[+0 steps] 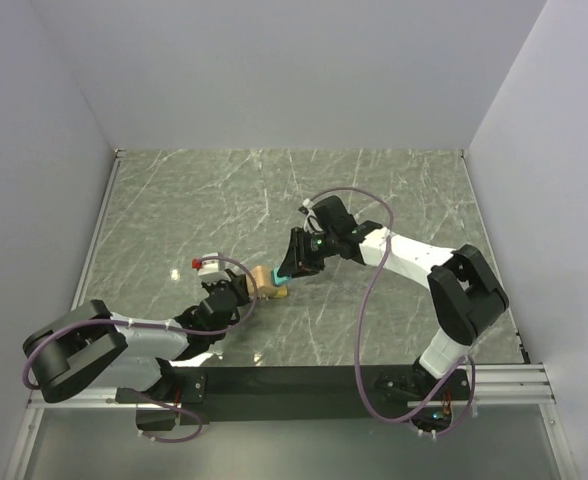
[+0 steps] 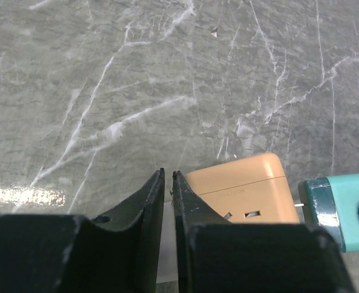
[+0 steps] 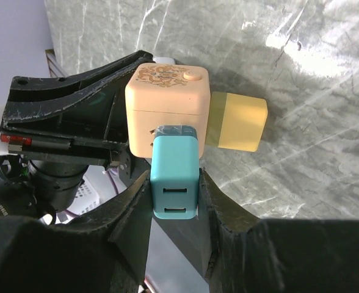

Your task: Insert the plug

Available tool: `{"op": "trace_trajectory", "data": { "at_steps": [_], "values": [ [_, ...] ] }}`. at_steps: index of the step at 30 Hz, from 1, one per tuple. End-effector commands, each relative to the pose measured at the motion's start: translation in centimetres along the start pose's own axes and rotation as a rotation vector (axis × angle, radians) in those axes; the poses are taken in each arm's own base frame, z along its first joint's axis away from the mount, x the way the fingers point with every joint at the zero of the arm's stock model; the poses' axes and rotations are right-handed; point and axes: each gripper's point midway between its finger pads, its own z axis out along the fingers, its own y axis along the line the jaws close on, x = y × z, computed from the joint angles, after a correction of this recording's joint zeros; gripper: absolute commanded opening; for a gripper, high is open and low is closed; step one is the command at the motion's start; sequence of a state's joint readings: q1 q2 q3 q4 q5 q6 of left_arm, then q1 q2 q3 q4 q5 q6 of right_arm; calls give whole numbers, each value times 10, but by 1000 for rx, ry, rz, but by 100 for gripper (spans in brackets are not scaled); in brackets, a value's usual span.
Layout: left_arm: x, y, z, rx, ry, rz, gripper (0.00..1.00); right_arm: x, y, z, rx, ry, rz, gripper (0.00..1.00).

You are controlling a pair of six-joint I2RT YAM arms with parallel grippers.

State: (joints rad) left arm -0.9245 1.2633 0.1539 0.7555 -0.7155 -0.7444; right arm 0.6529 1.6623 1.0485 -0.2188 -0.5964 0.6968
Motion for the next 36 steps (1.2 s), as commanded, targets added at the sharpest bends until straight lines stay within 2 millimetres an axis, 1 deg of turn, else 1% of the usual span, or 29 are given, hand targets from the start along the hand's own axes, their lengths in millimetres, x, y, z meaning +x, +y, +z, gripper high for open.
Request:
{"op": "trace_trajectory", "data": {
  "at_steps": [1, 8, 18, 25, 29, 36],
  "values": [
    [10, -76, -14, 284, 111, -74, 18, 21, 1, 28, 22, 74, -87, 0],
    [9, -79, -14, 296, 106, -69, 18, 24, 0, 38, 31, 110, -98, 0],
    [6, -86, -12, 313, 98, -49, 18, 31, 6, 47, 26, 172, -129, 0],
    [4, -88, -13, 320, 94, -55, 18, 31, 8, 51, 20, 162, -121, 0],
    [4, -89, -13, 323, 95, -55, 18, 41, 7, 55, 16, 178, -117, 0],
    [4, -91, -12, 328, 93, -54, 18, 48, 5, 59, 8, 185, -103, 0]
  ]
}}
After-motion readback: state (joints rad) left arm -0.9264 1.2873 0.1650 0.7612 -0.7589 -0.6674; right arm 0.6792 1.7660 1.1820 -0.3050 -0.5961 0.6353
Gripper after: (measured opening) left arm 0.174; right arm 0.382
